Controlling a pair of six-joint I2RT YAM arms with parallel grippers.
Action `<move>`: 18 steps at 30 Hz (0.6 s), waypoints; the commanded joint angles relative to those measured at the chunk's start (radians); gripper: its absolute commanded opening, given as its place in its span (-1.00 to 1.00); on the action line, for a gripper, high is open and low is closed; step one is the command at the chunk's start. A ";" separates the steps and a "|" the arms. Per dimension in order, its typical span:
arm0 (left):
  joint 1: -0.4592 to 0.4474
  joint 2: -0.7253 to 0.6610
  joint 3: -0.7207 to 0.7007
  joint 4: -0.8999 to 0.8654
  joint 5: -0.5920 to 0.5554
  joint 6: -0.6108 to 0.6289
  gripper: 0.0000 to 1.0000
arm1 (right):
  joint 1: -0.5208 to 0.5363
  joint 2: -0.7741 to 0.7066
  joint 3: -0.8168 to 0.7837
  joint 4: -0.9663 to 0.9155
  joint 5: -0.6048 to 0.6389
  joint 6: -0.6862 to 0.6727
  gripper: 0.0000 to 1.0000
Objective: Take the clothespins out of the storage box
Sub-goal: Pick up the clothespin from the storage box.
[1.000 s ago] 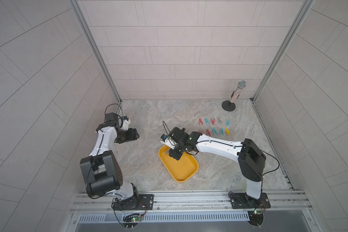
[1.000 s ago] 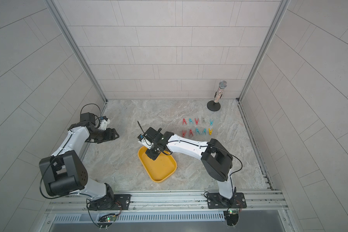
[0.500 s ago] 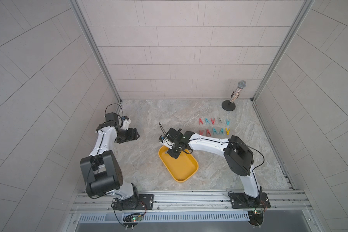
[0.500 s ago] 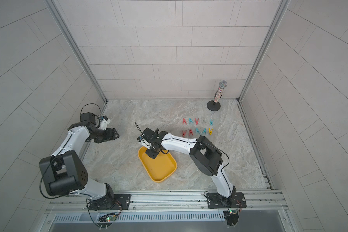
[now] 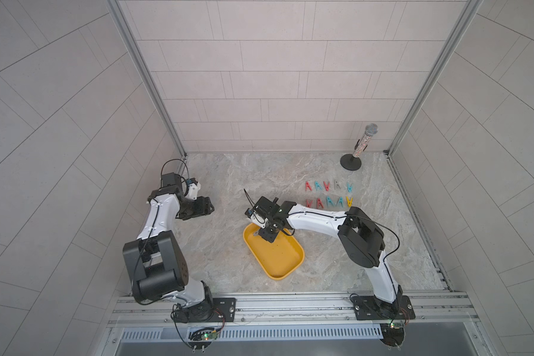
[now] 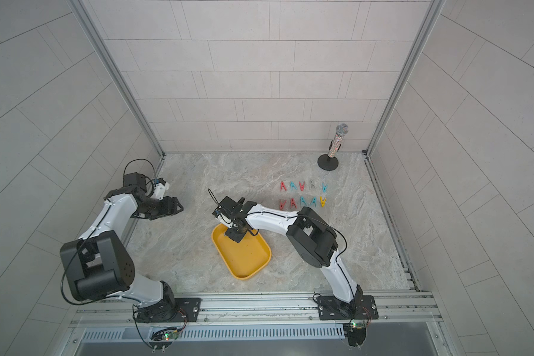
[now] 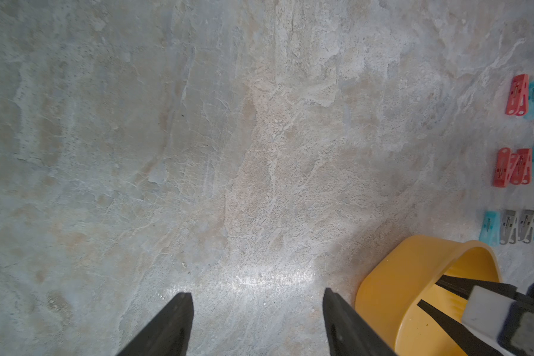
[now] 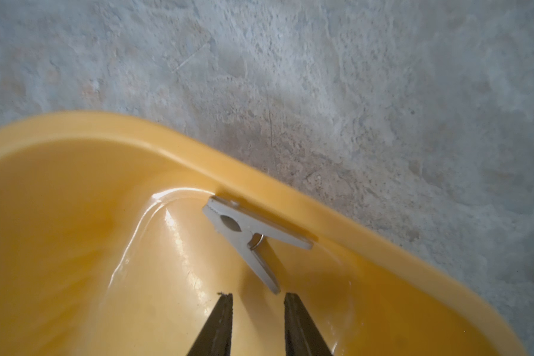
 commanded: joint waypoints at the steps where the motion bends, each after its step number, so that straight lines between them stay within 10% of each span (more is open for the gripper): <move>1: 0.002 0.003 0.016 -0.020 0.011 0.013 0.48 | -0.002 0.025 0.024 -0.016 0.020 -0.014 -0.36; 18: 0.003 -0.004 0.019 -0.019 0.014 0.012 0.48 | -0.008 0.073 0.050 -0.016 0.016 -0.021 -0.33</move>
